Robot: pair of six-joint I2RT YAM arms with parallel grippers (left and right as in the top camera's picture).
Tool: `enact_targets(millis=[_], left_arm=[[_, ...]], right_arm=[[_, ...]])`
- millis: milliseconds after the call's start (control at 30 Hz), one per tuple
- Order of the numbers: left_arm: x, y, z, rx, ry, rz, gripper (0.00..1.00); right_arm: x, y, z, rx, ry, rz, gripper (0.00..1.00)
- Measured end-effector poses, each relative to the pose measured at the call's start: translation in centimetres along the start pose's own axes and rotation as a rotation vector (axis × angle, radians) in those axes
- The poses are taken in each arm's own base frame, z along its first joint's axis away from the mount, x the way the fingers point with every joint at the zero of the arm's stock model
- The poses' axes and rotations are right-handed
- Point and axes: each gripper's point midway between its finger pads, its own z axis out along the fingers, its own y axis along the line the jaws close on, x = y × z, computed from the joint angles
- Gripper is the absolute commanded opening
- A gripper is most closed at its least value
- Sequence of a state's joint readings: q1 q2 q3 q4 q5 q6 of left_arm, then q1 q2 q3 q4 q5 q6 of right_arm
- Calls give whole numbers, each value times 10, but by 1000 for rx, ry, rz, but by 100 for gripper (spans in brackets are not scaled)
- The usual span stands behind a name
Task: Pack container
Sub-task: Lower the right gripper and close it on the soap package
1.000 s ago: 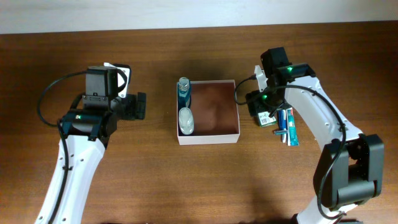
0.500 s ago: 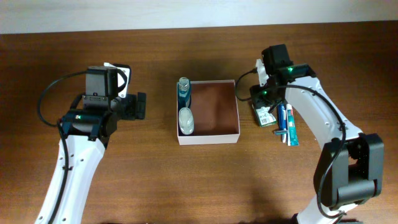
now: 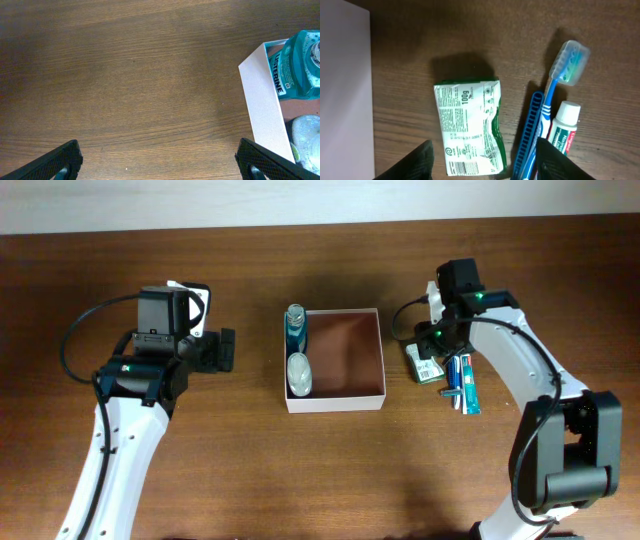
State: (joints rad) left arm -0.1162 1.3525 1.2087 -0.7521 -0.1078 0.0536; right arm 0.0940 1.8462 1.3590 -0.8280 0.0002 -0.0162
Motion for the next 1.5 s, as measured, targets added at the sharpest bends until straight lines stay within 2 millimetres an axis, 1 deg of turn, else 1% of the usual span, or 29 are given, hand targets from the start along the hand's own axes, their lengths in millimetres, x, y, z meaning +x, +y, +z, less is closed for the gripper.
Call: enact_targets(millis=[333,400,433,500,667,800,933,1100,1367,1400,1500], left_arm=[[0,0,0,0,0,0,100],[0,0,0,0,0,0,100],[0,0,0,0,0,0,100],[0,0,0,0,0,0,100],[0,0,0,0,0,0,99],[0,0,0,0,0,0,100],[0,0,0,0,0,0,99],[0,0,0,0,0,0,100],[0,0,0,0,0,0,99],[0,0,0,0,0,0,99],[0,0,0,0,0,0,99]], right_arm=[[17,1,23,-1,11,-14,58],[17,2,26,-2,3,-16,59],[15,2,27,-1,-8,-15,63],[15,2,31,-2,-20,-17,65],[23,5,41,-17,-16,-19,65],[25,6,45,-22,-16,-19,64],[28,7,49,-26,-23,-19,61],[31,8,53,-32,-25,-19,61],[27,10,55,-47,-40,-19,61],[27,10,56,-47,-40,-19,62],[28,10,59,-47,-33,-21,71]])
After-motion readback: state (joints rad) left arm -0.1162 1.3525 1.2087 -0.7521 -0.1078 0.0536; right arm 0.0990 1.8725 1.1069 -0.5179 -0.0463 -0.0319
